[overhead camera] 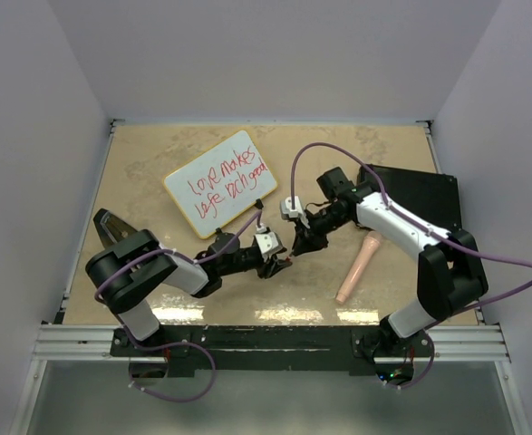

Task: Write a sentence on the whiteboard
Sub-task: Place the whiteboard marker at the center of the board.

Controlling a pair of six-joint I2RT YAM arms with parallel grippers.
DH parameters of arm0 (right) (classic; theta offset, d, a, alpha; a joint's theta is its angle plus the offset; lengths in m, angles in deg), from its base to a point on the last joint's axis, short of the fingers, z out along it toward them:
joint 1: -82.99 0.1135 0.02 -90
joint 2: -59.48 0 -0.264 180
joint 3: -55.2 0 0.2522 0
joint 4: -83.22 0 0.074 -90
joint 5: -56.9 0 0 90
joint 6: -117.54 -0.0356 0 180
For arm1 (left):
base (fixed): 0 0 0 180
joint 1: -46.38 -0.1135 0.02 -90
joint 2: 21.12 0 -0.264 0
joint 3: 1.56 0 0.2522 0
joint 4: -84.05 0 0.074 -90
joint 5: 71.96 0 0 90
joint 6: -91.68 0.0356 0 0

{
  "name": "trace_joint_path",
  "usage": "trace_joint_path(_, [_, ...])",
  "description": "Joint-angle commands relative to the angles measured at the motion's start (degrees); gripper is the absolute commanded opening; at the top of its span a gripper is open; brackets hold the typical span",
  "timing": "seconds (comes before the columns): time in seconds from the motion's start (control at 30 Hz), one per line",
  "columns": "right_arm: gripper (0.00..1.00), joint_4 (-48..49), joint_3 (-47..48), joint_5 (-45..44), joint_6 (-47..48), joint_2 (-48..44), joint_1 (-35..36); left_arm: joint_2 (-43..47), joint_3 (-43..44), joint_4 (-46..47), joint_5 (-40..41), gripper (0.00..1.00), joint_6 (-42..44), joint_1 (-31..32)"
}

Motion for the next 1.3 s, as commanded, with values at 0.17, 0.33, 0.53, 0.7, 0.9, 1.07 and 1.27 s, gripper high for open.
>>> trace_joint_path(0.17, [0.00,-1.64,1.54,3.51,0.55,1.97,0.88,1.29,4.94,-3.98,-0.67,0.00,1.91,0.62])
trace_joint_path(0.33, [0.00,-1.38,1.10,3.07,-0.24,5.31,2.55,6.57,7.93,-5.13,1.17,0.00,-0.11,0.62])
trace_joint_path(0.53, [0.00,-1.46,1.18,3.25,-0.68,7.51,3.35,10.18,12.68,-7.76,0.57,0.00,0.67,0.62])
trace_joint_path(0.7, [0.08,-1.29,2.15,2.37,-1.65,5.85,3.26,10.36,9.54,-8.21,-1.11,0.00,0.42,0.71])
trace_joint_path(0.9, [0.48,-4.26,5.66,2.72,-0.78,2.25,1.06,12.55,-0.31,-6.81,-1.55,0.00,-5.55,0.71])
trace_joint_path(1.07, [0.61,-5.94,10.40,3.59,-0.77,-1.01,-3.84,16.93,-6.29,-10.48,0.21,0.00,-10.13,0.62])
trace_joint_path(1.27, [0.65,-7.89,17.36,3.86,-1.29,-4.87,-12.11,23.18,-4.20,-29.70,7.58,0.00,-17.06,0.62])
